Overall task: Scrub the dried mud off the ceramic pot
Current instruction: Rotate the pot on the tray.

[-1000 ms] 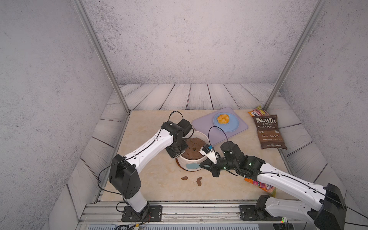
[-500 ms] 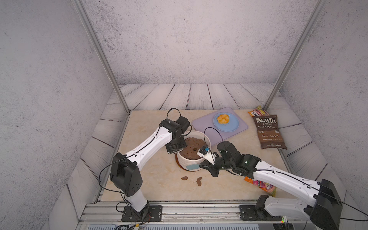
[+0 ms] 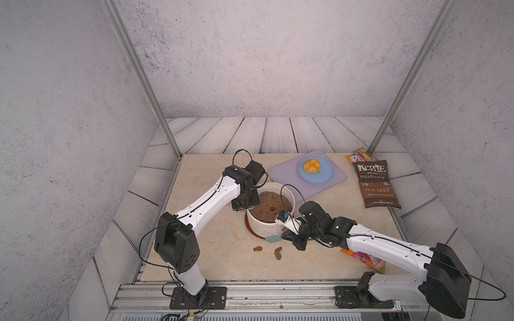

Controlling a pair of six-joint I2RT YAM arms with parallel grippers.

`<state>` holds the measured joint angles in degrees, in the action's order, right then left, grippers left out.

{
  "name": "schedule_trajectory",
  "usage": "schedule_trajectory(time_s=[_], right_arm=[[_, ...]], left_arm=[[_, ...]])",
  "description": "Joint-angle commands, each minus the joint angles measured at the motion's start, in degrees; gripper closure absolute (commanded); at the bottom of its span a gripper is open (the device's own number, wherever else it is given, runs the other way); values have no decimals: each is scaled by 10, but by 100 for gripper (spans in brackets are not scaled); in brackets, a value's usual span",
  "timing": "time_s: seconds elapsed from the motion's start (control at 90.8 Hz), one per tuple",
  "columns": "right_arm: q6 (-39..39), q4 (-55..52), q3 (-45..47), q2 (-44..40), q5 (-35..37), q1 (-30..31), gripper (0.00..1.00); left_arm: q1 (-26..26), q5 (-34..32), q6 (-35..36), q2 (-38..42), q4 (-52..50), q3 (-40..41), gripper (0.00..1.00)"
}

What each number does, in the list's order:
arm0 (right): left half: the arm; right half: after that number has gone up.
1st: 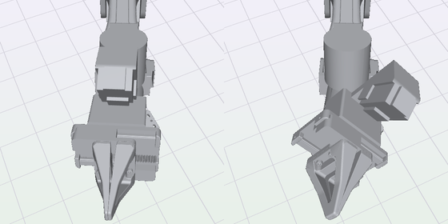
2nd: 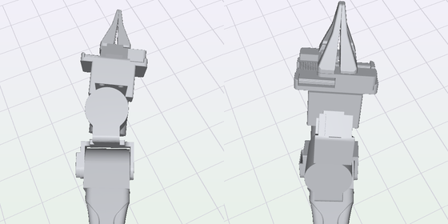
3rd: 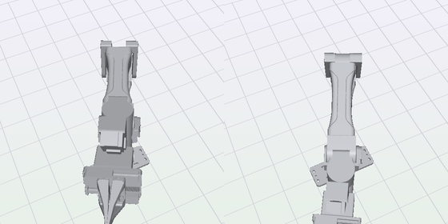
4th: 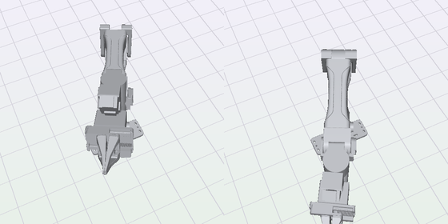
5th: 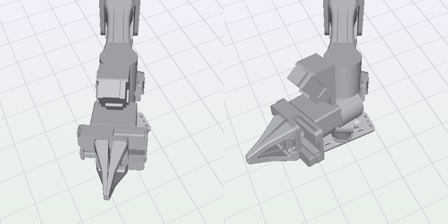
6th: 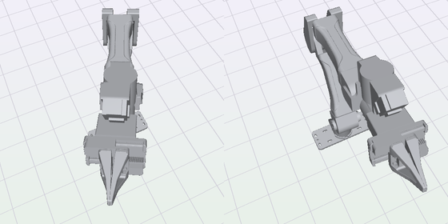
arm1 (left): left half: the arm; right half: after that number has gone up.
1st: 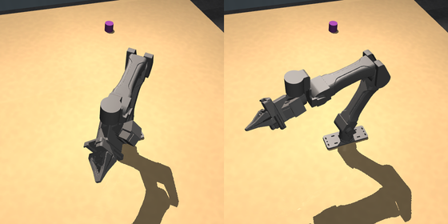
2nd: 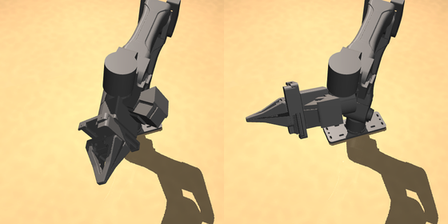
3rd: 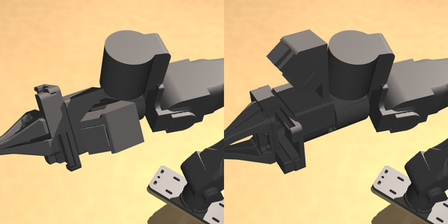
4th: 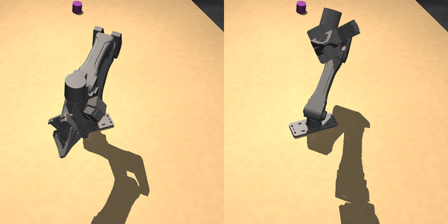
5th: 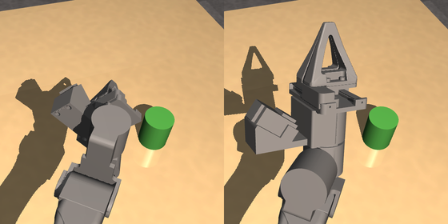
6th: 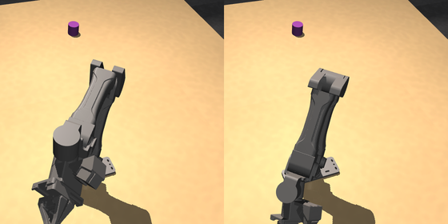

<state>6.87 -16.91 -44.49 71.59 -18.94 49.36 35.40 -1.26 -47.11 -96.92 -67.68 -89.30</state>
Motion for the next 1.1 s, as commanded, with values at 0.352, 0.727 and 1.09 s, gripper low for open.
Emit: schedule_trajectory(time_s=[0.352,0.727,1.09], right_arm=[[-48,-36,41,-92,-27,9,100],[-19,-86,-48,-109,-60,9,100],[48,-93,-109,-33,-53,-23,100]], left_arm=[[-7,-9,88,-56,65,3,88],[-32,5,269,-67,89,-20,86],[-54,47,357,-80,62,-44,86]])
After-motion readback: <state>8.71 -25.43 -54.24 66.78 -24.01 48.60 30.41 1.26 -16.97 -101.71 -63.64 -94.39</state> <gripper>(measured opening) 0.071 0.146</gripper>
